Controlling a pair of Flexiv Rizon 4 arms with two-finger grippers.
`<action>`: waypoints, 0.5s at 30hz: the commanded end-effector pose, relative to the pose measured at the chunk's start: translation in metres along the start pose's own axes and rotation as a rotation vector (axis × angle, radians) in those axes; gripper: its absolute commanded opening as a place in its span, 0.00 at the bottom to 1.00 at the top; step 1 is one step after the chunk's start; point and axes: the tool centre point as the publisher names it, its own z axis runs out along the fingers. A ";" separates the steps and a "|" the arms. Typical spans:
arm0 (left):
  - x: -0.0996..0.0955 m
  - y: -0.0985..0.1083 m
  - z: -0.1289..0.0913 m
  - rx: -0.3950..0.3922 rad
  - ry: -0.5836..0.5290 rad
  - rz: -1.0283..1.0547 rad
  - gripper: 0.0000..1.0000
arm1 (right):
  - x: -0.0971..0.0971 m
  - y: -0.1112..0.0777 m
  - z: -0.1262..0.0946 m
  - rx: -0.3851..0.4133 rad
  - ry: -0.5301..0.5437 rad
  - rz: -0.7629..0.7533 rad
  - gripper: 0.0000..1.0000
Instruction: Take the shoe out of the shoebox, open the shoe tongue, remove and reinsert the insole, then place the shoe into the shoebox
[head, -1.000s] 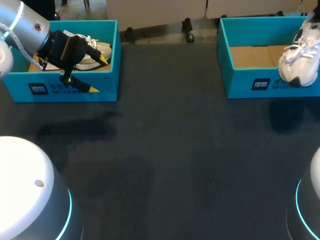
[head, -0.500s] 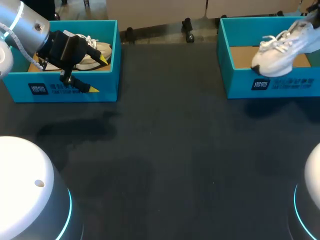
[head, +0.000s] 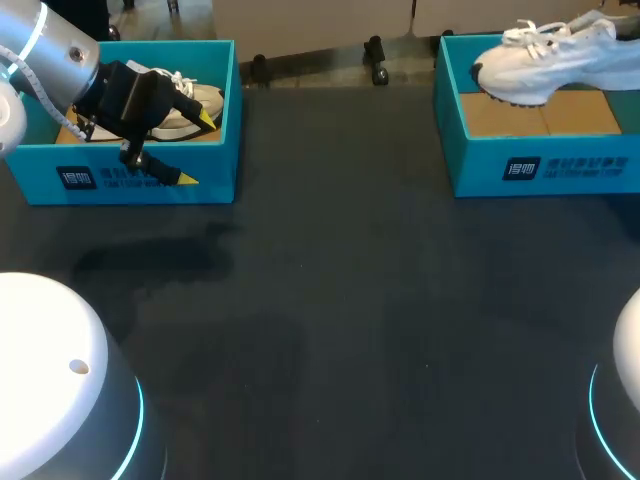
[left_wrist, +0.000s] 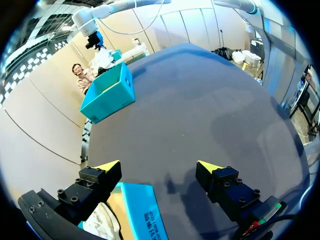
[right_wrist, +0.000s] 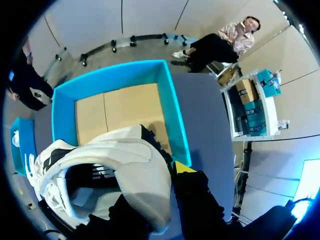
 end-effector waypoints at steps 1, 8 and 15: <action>-0.001 0.000 0.000 -0.003 0.003 0.000 1.00 | 0.000 0.000 -0.001 0.001 0.002 -0.001 0.00; -0.001 0.000 0.000 -0.003 0.003 0.000 1.00 | 0.000 0.000 -0.001 0.001 0.002 -0.001 0.00; -0.001 0.000 0.000 -0.003 0.003 0.000 1.00 | -0.004 0.001 0.012 0.007 0.014 0.098 0.00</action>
